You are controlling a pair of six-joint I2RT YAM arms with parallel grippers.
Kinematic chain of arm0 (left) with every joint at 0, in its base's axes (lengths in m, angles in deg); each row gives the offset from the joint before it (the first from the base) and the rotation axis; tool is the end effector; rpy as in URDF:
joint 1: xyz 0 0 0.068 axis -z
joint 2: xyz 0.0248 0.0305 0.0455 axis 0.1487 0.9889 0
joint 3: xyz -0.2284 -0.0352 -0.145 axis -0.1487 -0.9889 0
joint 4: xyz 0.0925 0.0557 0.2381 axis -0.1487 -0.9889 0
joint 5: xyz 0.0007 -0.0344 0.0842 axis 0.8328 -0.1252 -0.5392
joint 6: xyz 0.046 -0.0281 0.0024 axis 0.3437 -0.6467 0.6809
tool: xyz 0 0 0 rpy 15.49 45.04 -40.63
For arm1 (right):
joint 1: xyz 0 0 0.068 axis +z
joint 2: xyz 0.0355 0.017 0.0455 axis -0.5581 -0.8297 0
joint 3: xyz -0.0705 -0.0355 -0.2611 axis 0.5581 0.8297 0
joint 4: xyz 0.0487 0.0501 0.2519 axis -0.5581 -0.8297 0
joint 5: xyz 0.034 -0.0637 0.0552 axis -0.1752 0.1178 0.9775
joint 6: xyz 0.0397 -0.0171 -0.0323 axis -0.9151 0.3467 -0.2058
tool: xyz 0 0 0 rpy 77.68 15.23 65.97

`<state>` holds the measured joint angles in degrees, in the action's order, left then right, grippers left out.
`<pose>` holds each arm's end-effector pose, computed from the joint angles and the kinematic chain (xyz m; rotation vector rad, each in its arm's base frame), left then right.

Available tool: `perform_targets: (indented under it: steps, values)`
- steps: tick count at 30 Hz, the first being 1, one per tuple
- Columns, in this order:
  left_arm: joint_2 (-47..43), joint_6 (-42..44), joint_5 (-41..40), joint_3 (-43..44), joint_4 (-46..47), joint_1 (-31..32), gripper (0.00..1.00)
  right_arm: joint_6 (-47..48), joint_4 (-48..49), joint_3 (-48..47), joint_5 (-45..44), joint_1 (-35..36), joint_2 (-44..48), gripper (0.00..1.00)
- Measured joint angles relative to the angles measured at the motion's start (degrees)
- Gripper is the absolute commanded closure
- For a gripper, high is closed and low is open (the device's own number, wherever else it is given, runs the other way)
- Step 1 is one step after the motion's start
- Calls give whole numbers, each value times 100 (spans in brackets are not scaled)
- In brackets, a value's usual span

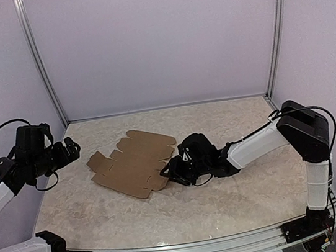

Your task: Fold the paper box

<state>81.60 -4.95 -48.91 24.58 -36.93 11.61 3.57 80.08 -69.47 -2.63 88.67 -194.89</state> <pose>0.1686 -0.0534 0.3056 -0.3625 2.1736 -0.2697 0.2336 0.3415 0.1401 0.2943 2.5227 1.3353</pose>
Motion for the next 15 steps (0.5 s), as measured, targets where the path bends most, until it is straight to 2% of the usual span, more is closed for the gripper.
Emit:
perform_targets:
  steps: [8,15]
  values:
    - [0,48,-26,0,-7,0,1,9,42,7,-20,0,-24,78]
    - [0,66,-50,0,-7,0,1,74,33,33,-44,0,-24,100]
